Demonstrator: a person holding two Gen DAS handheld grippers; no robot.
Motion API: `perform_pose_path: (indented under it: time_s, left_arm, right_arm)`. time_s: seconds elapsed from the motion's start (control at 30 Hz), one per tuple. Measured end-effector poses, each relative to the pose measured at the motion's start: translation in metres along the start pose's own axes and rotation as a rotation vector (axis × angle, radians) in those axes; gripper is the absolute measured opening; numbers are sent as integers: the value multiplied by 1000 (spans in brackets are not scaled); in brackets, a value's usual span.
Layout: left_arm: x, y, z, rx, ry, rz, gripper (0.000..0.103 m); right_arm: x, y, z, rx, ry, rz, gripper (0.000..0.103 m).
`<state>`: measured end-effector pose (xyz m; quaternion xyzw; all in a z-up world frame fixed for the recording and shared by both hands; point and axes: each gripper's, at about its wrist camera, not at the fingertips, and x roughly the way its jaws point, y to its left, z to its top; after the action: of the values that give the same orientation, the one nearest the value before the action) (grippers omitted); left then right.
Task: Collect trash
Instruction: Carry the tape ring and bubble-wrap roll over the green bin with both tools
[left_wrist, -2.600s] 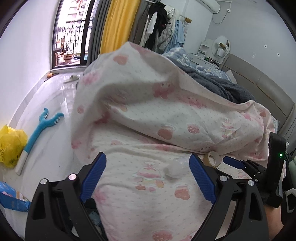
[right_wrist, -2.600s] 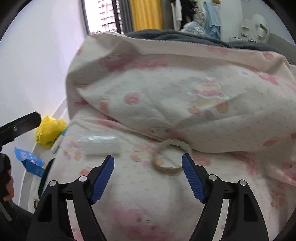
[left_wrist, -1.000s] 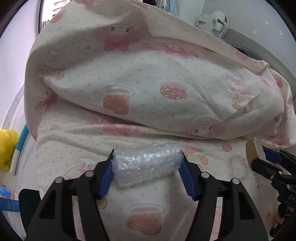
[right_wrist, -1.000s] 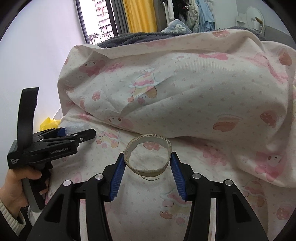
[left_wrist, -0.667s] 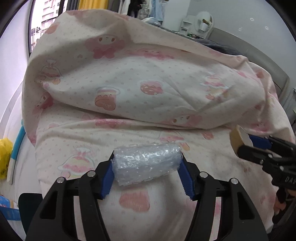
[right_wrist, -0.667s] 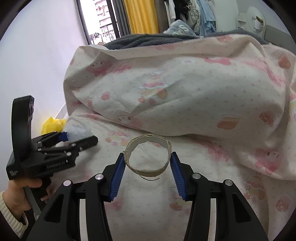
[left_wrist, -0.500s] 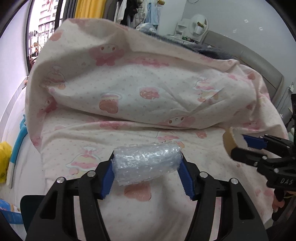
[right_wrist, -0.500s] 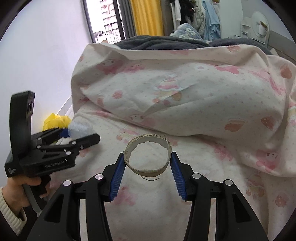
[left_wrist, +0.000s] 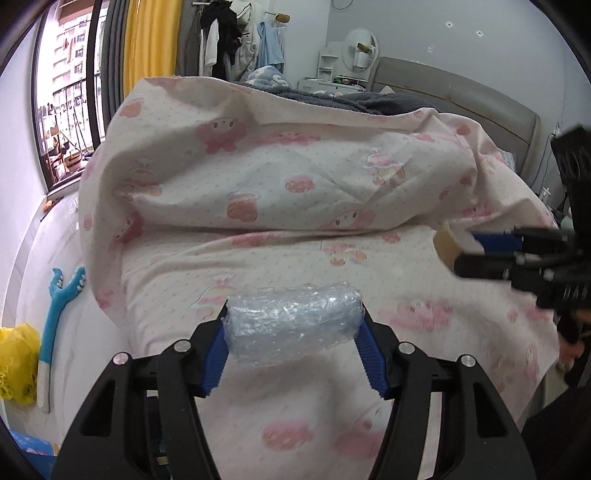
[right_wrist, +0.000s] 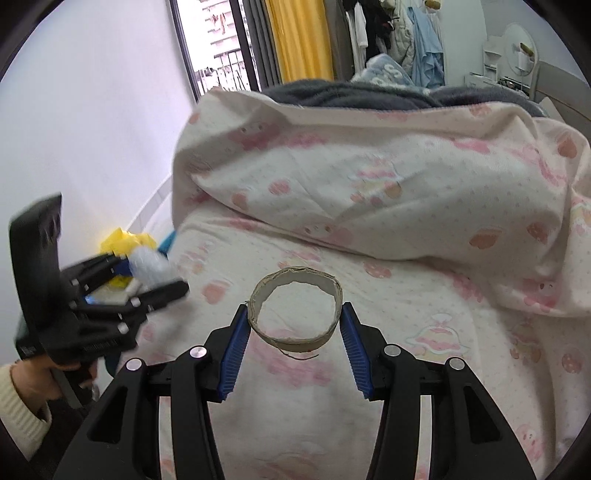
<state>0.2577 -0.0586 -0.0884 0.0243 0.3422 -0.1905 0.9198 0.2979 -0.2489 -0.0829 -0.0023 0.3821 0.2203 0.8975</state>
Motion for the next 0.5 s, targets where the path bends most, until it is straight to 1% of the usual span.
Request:
perform_pose_path:
  time_s: [0.13, 0.3, 0.4, 0.5]
  left_arm:
    - [-12, 9, -13, 9, 19, 21, 64]
    - [-27, 26, -35, -18, 63, 46, 64]
    - [-32, 36, -49, -38, 94, 63, 64]
    - [-34, 49, -63, -73, 126, 82, 64]
  right_arm:
    - [0, 18, 3, -12, -1, 6, 50]
    - [4, 46, 4, -26, 5, 16, 50]
    - [4, 61, 0, -10, 8, 31, 50]
    - [2, 77, -3, -10, 9, 47, 50]
